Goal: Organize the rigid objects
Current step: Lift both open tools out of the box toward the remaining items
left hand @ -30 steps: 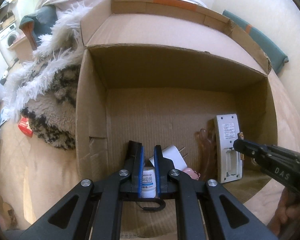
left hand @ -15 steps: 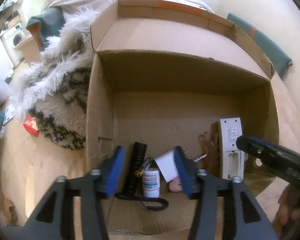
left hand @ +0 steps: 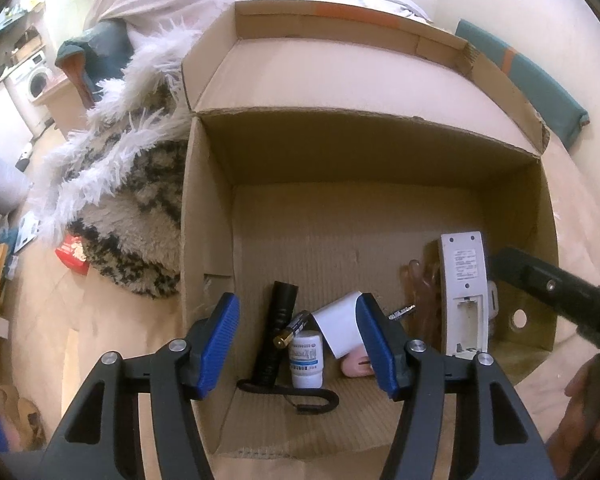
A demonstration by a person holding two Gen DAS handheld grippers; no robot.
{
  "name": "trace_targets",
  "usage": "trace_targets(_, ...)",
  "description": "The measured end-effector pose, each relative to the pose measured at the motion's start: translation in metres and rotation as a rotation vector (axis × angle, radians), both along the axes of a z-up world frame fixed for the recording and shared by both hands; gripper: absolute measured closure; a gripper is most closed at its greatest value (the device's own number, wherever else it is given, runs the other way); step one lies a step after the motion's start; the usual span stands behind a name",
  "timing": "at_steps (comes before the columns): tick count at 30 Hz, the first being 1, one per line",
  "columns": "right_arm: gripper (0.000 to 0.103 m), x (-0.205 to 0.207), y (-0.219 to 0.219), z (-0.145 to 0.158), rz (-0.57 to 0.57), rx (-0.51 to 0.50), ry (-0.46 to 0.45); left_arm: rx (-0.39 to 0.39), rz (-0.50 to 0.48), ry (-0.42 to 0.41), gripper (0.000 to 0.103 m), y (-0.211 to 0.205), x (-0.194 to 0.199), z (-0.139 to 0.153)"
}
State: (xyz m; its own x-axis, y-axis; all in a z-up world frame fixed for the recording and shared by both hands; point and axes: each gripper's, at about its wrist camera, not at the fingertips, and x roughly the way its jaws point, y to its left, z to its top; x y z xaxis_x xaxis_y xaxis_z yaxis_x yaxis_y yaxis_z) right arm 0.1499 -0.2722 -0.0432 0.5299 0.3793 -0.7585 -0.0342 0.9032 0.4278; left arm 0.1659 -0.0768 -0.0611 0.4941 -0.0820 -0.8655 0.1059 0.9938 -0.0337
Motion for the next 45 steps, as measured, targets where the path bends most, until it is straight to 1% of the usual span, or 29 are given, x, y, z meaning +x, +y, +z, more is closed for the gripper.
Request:
trace_targets(6, 0.026, -0.012, -0.007, 0.009, -0.028, 0.005, -0.013, 0.023, 0.02, -0.012, 0.046, 0.006, -0.007, 0.012)
trace_targets(11, 0.026, -0.025, -0.01, 0.016, -0.032, 0.005, -0.014, 0.007, 0.027, 0.018, 0.046, 0.012, -0.018, 0.02)
trace_targets(13, 0.026, -0.032, -0.01, 0.021, -0.029, 0.005, -0.021, 0.001, 0.035, 0.012, 0.046, 0.015, -0.024, 0.024)
trace_targets(15, 0.026, -0.04, -0.013, 0.022, -0.03, 0.013, -0.023, 0.014, 0.045, -0.004, 0.046, 0.017, -0.032, 0.029)
trace_targets(19, 0.026, -0.058, -0.017, 0.021, -0.046, 0.094, -0.007, 0.03, 0.058, -0.016, 0.046, 0.025, -0.046, 0.034)
trace_targets(25, 0.026, -0.074, -0.014, 0.018, -0.053, 0.108, 0.015, 0.022, 0.102, 0.017, 0.046, 0.045, -0.067, 0.03)
trace_targets(30, 0.026, -0.087, -0.009, 0.011, -0.044, 0.1, 0.044, 0.021, 0.156, 0.064, 0.046, 0.063, -0.08, 0.017)
trace_targets(33, 0.026, -0.094, -0.006, 0.007, -0.035, 0.088, 0.057, -0.001, 0.184, 0.089, 0.046, 0.071, -0.084, 0.008)
trace_targets(39, 0.026, -0.094, -0.001, -0.008, -0.025, 0.051, 0.114, -0.011, 0.222, 0.1, 0.046, 0.08, -0.083, -0.001)
trace_targets(45, 0.026, -0.082, -0.003, -0.033, -0.055, 0.065, 0.189, -0.043, 0.256, 0.124, 0.046, 0.087, -0.079, -0.005)
